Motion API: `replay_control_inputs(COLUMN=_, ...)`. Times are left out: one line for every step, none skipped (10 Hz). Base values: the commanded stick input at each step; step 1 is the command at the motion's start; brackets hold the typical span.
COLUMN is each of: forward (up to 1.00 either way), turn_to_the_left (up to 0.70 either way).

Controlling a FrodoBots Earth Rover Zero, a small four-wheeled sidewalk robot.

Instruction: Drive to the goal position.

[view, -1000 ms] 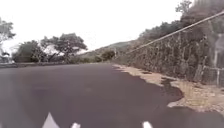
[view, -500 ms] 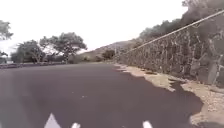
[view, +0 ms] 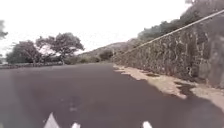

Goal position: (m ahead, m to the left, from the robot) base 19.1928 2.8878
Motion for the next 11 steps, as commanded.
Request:
replay_control_inputs(forward=1.00, turn_to_the_left=-0.07)
replay_control_inputs(forward=1.00, turn_to_the_left=-0.18)
replay_control_inputs(forward=1.00, turn_to_the_left=-0.05)
replay_control_inputs(forward=1.00, turn_to_the_left=-0.13)
replay_control_inputs(forward=1.00, turn_to_the_left=-0.22)
replay_control_inputs(forward=1.00, turn_to_the_left=-0.21)
replay_control_inputs(forward=1.00, turn_to_the_left=-0.11)
replay_control_inputs(forward=1.00, turn_to_the_left=-0.01)
replay_control_inputs(forward=1.00, turn_to_the_left=0.00)
replay_control_inputs(forward=1.00, turn_to_the_left=0.00)
replay_control_inputs(forward=1.00, turn_to_the_left=-0.15)
